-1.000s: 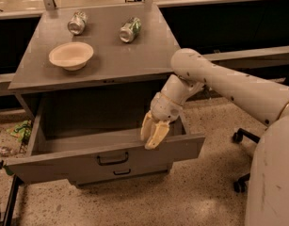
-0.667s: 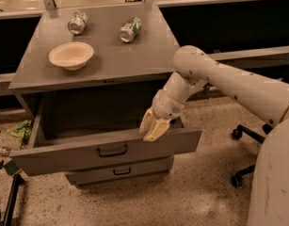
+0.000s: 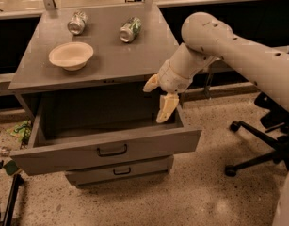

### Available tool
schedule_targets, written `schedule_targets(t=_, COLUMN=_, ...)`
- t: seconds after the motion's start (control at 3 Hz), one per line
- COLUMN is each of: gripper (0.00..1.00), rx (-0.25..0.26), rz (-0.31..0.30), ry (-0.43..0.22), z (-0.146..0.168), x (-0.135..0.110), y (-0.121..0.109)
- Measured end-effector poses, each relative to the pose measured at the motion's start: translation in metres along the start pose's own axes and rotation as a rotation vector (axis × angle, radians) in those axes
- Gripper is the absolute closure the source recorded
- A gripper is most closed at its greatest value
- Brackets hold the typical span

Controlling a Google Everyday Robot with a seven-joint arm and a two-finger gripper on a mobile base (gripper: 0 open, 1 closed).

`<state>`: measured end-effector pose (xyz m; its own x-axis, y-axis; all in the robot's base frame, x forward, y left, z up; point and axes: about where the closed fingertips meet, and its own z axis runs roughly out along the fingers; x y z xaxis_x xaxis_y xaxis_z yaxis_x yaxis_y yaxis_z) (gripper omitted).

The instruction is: Open top drawer

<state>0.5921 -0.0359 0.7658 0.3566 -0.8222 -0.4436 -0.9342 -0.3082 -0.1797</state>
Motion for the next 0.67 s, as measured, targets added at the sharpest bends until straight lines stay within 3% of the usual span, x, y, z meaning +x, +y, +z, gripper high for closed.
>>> schedule_targets(t=0.67, gripper=0.77, rx=0.028, rz=0.02, ry=0.018, z=0.038, x=0.015, y=-0.016)
